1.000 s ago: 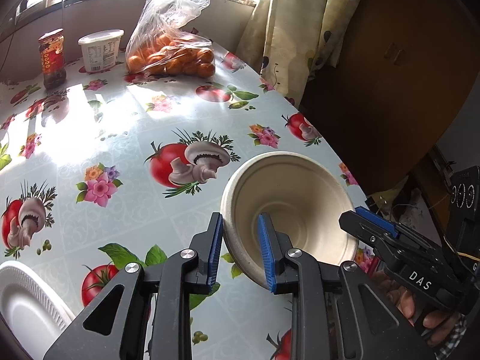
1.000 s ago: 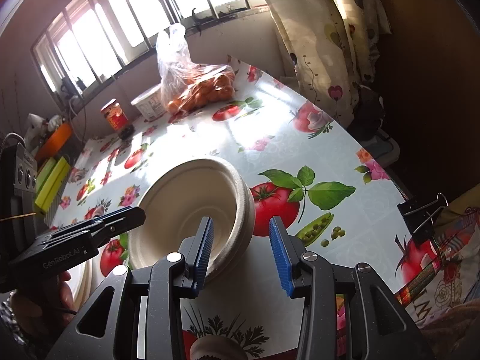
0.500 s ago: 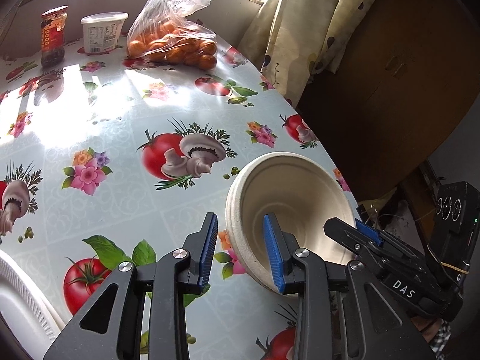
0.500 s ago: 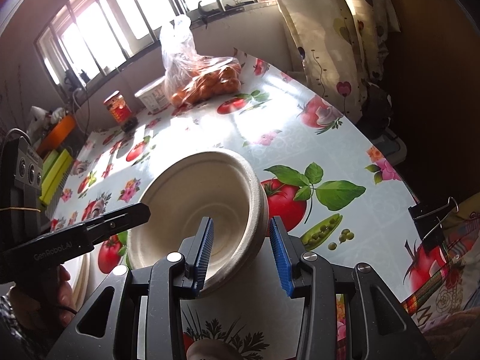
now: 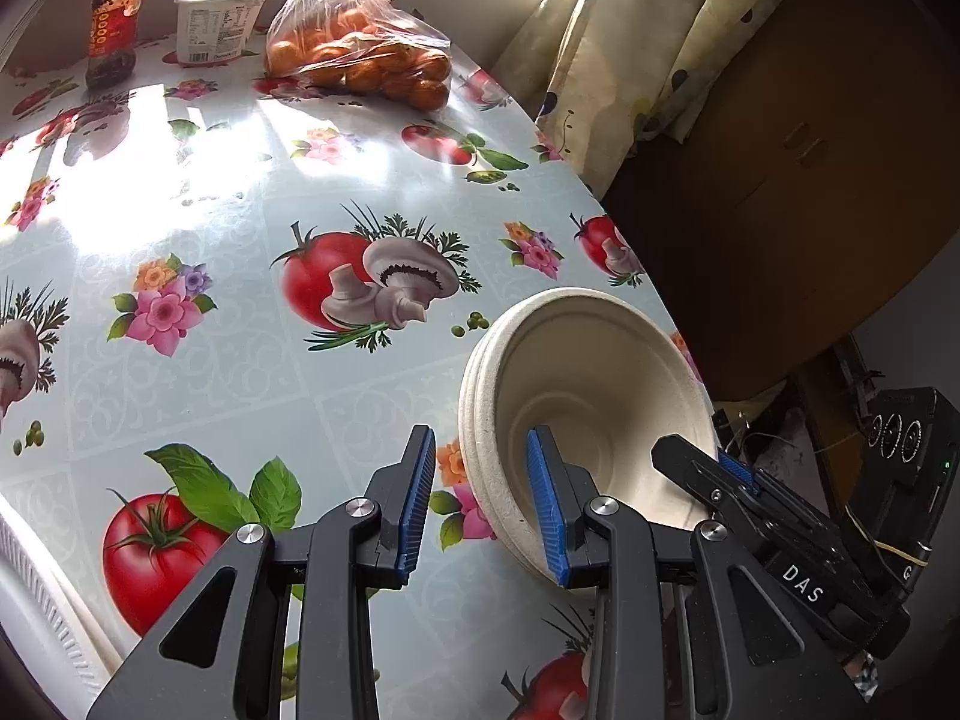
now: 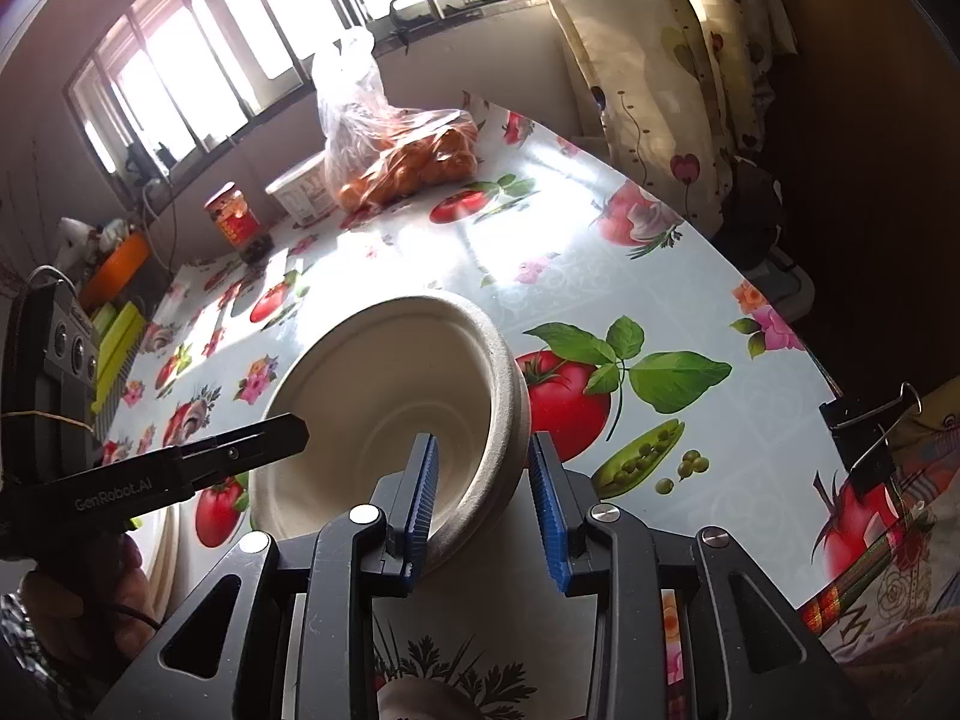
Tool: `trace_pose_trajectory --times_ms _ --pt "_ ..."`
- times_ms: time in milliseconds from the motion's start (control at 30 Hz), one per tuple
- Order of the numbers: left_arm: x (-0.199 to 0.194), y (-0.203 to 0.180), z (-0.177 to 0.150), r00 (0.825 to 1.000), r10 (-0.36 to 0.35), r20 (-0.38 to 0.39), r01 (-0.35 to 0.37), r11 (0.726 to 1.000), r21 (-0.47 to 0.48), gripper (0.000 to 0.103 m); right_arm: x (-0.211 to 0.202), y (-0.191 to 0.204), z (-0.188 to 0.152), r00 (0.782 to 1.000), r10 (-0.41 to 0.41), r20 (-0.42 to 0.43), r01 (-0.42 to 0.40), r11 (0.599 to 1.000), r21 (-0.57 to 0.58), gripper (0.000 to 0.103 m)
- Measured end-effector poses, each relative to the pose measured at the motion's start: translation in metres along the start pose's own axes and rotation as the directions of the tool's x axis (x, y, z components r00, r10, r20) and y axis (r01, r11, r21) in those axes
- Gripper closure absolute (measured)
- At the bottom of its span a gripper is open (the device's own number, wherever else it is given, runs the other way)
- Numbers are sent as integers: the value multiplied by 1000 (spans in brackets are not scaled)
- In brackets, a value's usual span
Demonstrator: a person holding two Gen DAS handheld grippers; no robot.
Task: Organize plates and bowls
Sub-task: 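Carry the nested kraft bowls with both tools over the white plate stack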
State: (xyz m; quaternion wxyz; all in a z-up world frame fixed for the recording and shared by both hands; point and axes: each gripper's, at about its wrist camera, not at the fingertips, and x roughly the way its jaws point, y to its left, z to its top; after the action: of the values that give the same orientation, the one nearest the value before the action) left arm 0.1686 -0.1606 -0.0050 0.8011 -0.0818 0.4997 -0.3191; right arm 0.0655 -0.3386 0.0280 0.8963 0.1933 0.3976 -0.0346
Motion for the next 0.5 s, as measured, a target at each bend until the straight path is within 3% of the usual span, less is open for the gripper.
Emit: trace_pose_trajectory --times_ms 167,500 --pt "-1 -1 -1 1000 18 4 -18 1000 5 70 -1 -2 0 1000 0 3 0 1000 8 78" --pt "1 -4 -1 1000 21 -3 -21 1000 9 81 -2 -3 -1 1000 1 3 -1 1000 17 81"
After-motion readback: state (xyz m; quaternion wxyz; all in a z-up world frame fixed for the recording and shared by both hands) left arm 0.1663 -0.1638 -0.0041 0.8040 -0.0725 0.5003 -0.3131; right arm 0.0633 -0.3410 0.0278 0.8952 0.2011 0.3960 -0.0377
